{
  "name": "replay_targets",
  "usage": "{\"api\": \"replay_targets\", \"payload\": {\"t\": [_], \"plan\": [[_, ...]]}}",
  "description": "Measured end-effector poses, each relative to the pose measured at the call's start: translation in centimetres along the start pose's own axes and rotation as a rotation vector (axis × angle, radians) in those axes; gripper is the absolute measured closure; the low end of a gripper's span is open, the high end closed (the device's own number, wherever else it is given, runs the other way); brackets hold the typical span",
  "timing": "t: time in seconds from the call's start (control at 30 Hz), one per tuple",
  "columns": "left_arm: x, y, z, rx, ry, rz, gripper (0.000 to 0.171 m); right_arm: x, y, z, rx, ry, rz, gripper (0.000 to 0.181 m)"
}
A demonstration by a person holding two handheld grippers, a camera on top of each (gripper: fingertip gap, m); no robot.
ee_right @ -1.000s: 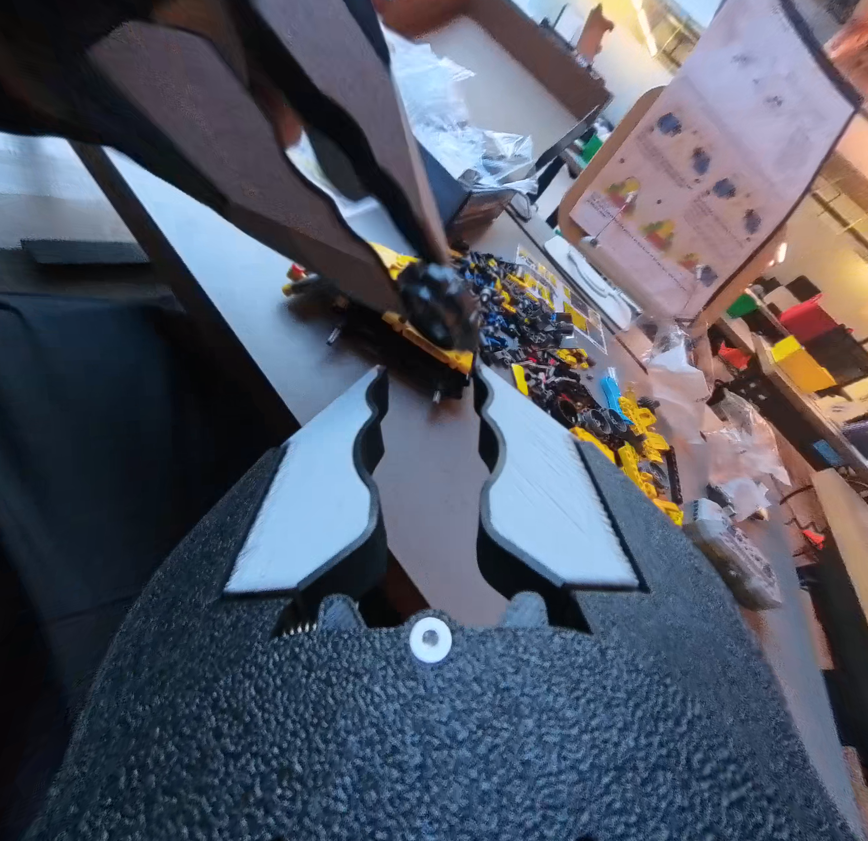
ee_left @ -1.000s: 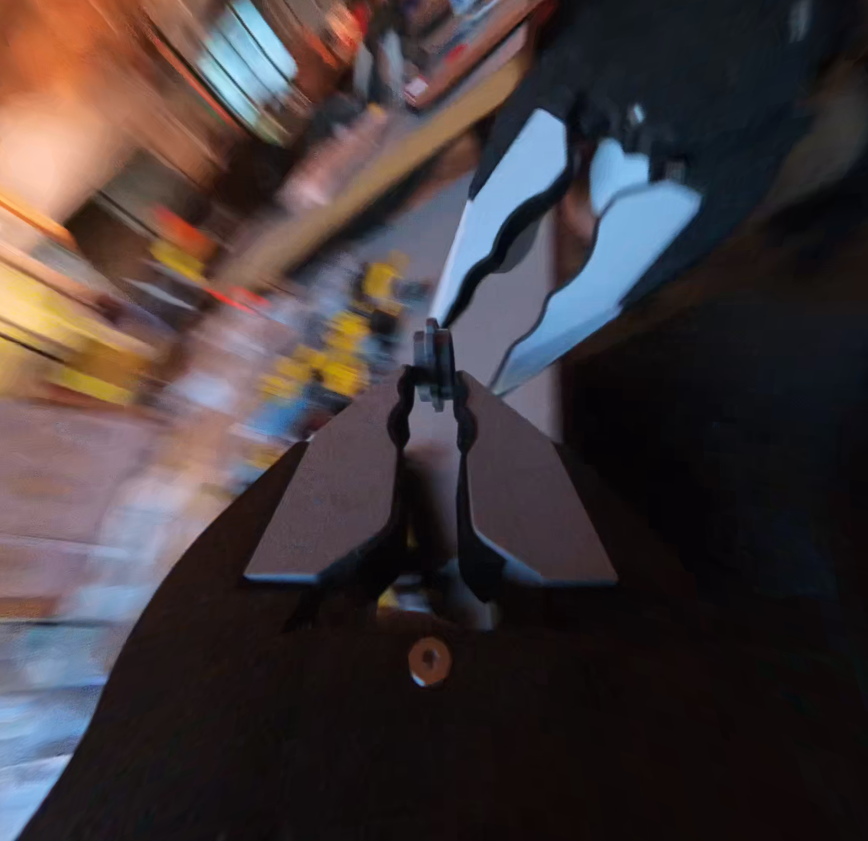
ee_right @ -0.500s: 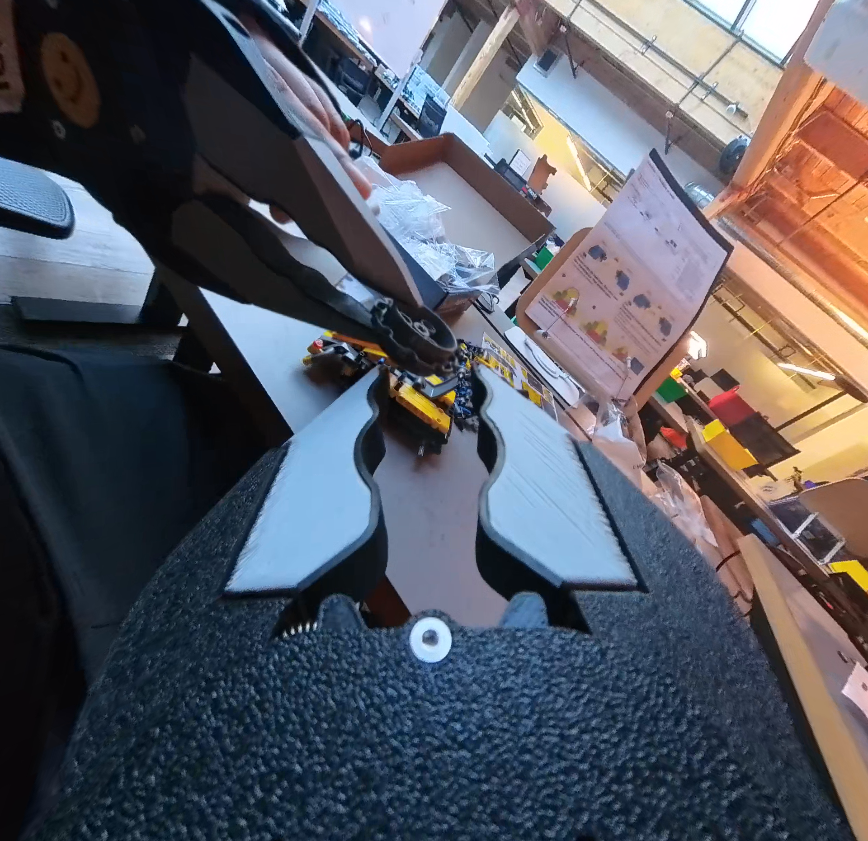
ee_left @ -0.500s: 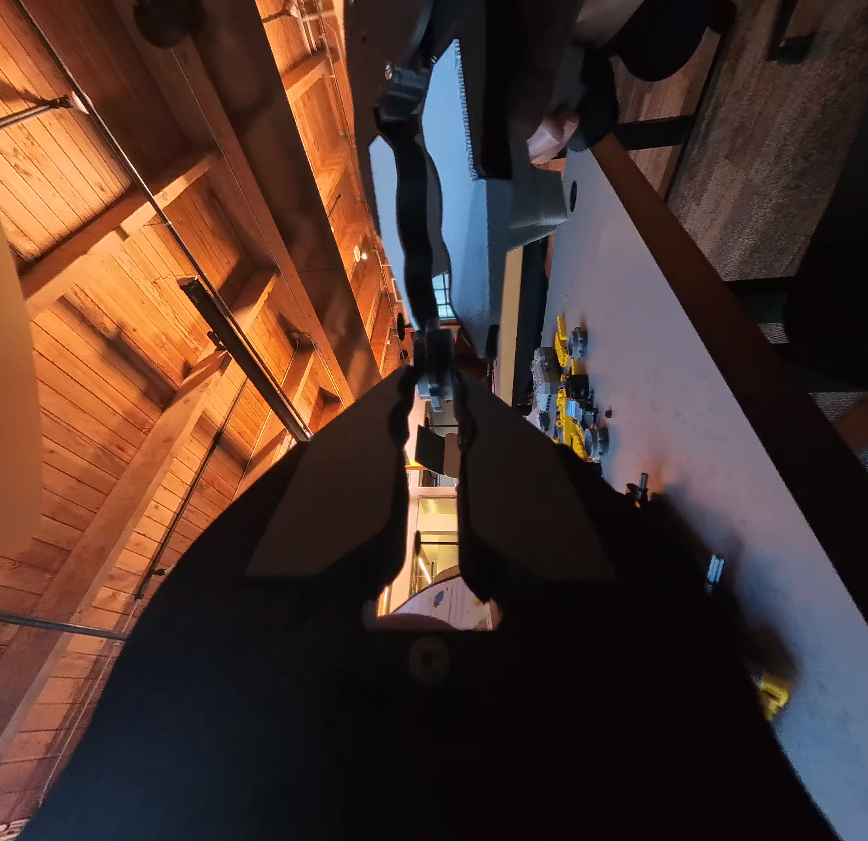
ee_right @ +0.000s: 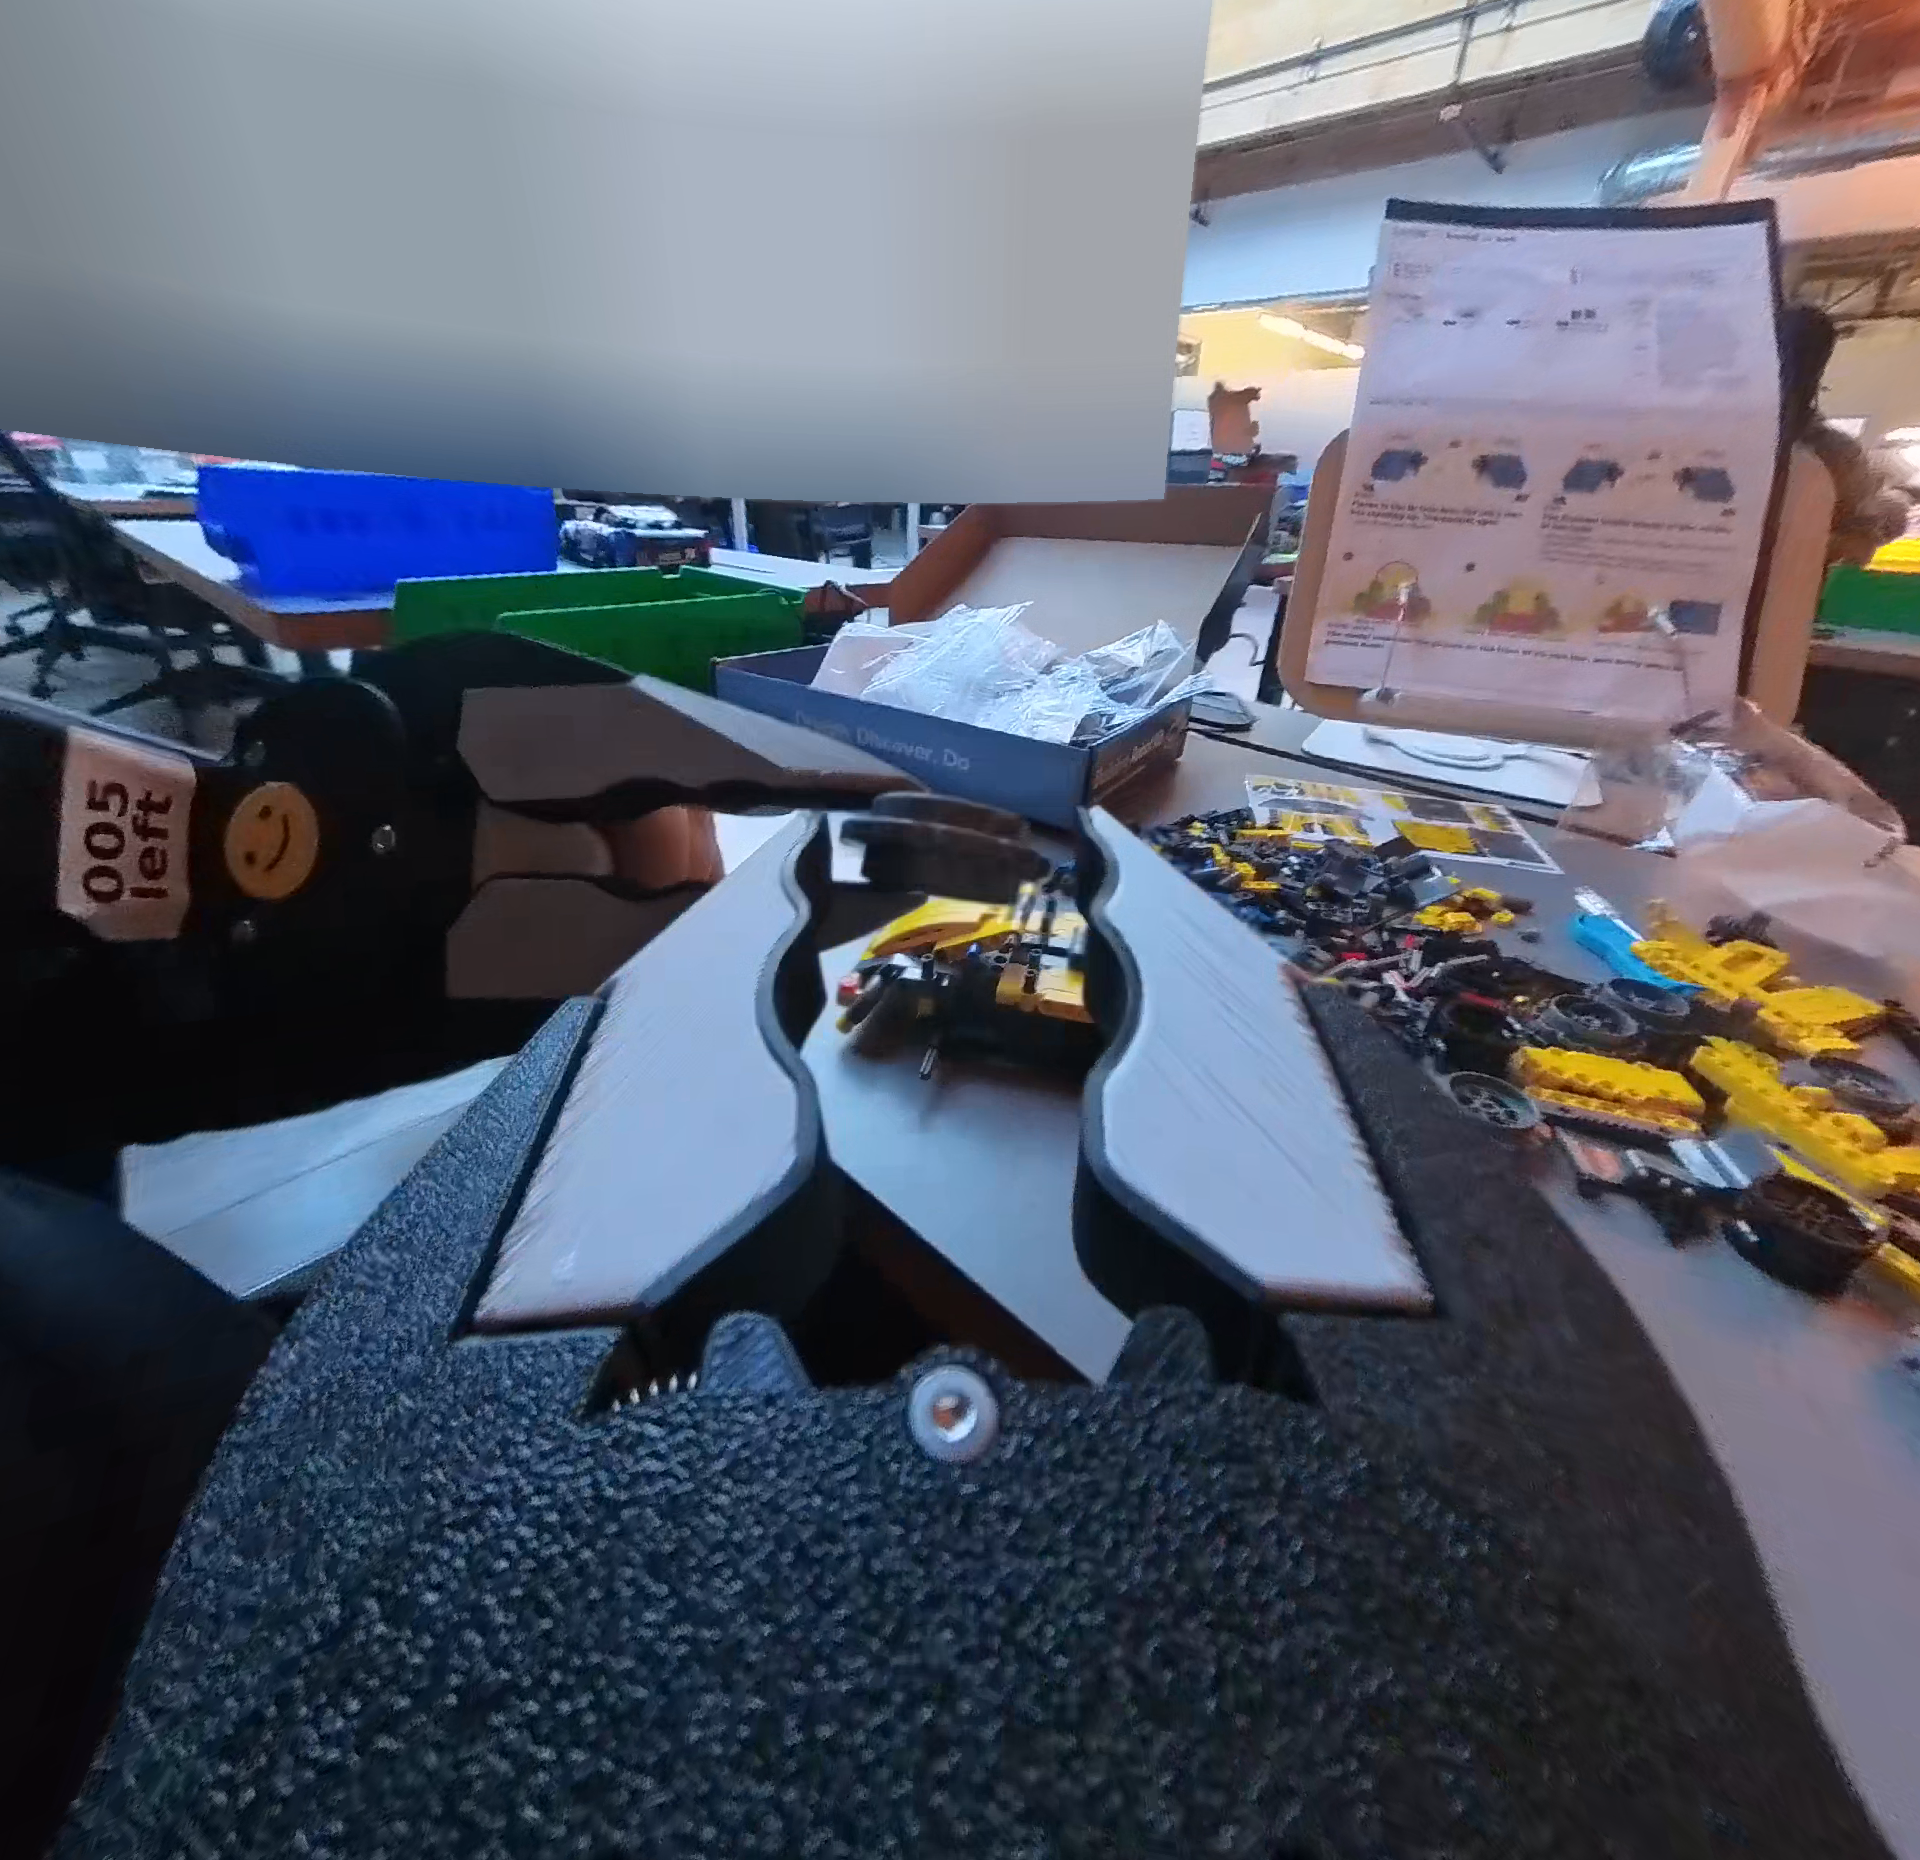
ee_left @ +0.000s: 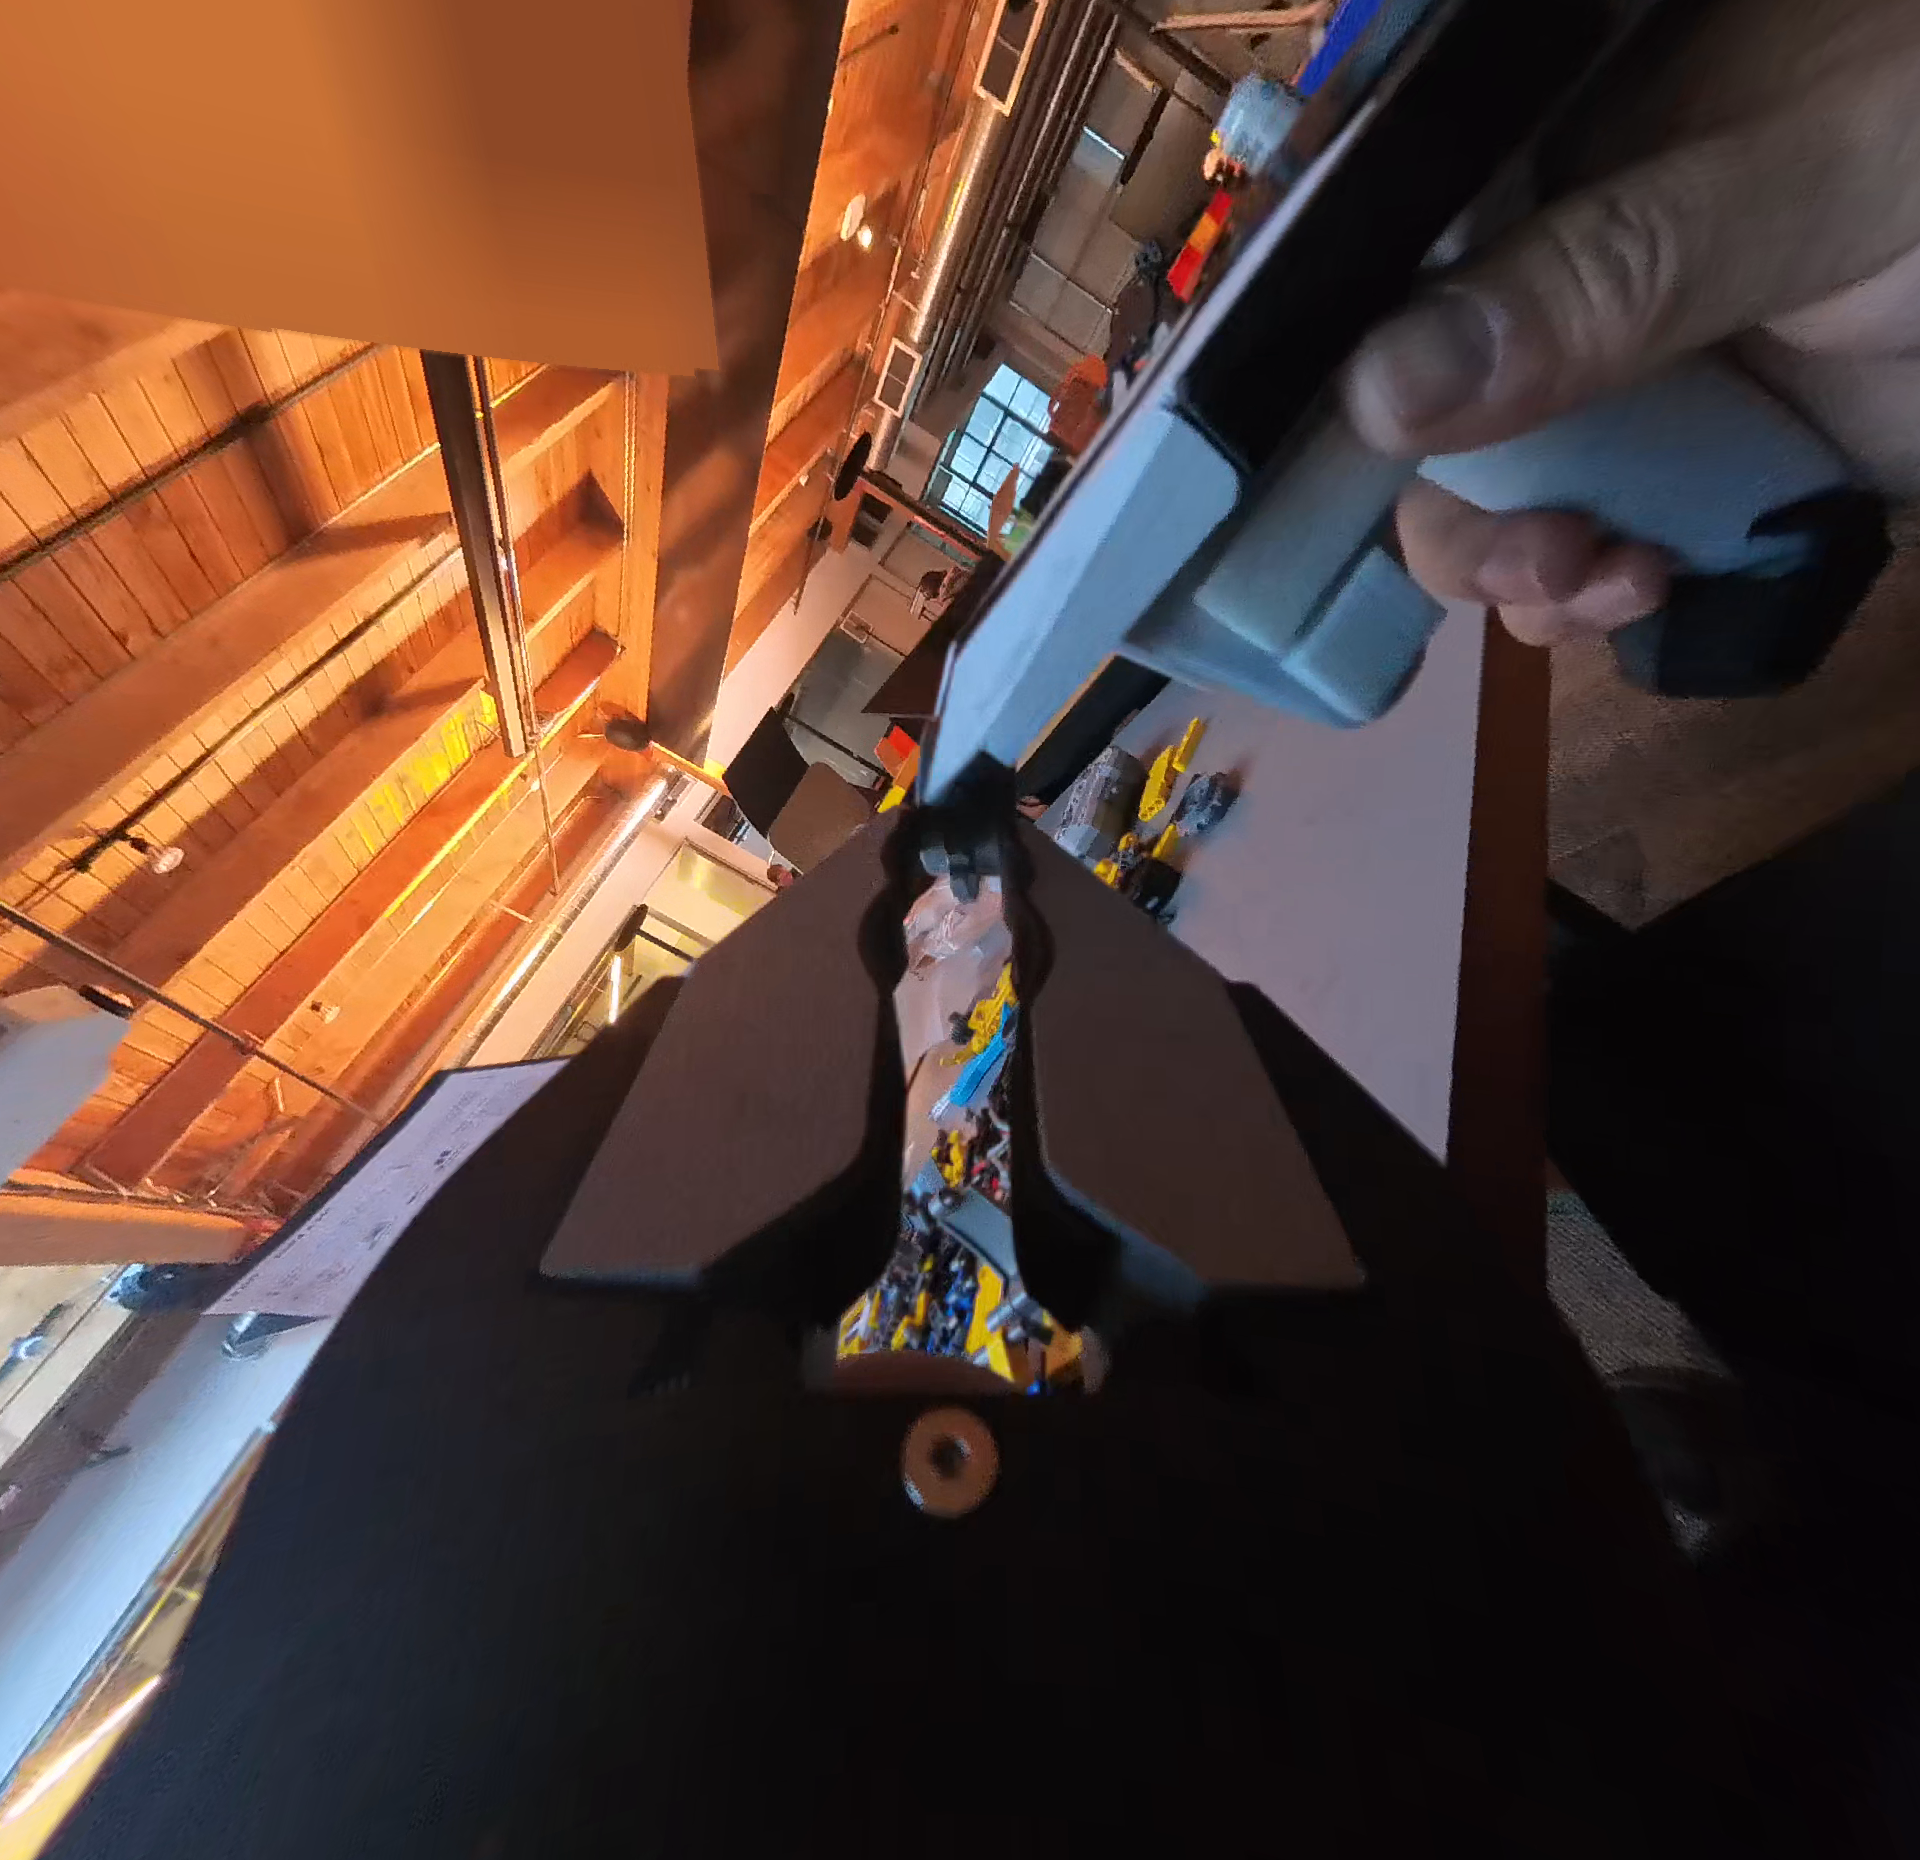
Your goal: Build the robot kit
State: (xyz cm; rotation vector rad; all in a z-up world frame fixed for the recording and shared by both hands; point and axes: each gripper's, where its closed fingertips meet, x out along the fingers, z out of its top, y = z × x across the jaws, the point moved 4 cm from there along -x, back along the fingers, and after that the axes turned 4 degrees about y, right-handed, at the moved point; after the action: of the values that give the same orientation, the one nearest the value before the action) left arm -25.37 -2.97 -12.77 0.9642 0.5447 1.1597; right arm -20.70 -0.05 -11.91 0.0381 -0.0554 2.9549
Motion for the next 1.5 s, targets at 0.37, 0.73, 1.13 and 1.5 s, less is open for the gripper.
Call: {"api": "replay_targets", "payload": {"t": [0.37,0.73,1.13,1.5], "plan": [[-0.3,-0.6,0.5,-0.025,0.001,0.008,0.159,-0.1,0.2,-0.7,0.075,-0.011,0.062,0.140],[0.5,1.4,-8.8,-0.552,0.430,-0.291,0.093,-0.2,-2.1,-3.3,0.078,0.011,0.026,0.141],[3.8,-2.0,-18.0,-0.731,0.955,-0.691,0.077,0.3,-3.6,-6.7,0.030,0.196,-0.061,0.140],[3.8,-5.4,-12.3,-0.700,0.891,-0.765,0.079,-2.0,-3.9,-9.2,0.099,0.353,-0.177,0.140]]}}
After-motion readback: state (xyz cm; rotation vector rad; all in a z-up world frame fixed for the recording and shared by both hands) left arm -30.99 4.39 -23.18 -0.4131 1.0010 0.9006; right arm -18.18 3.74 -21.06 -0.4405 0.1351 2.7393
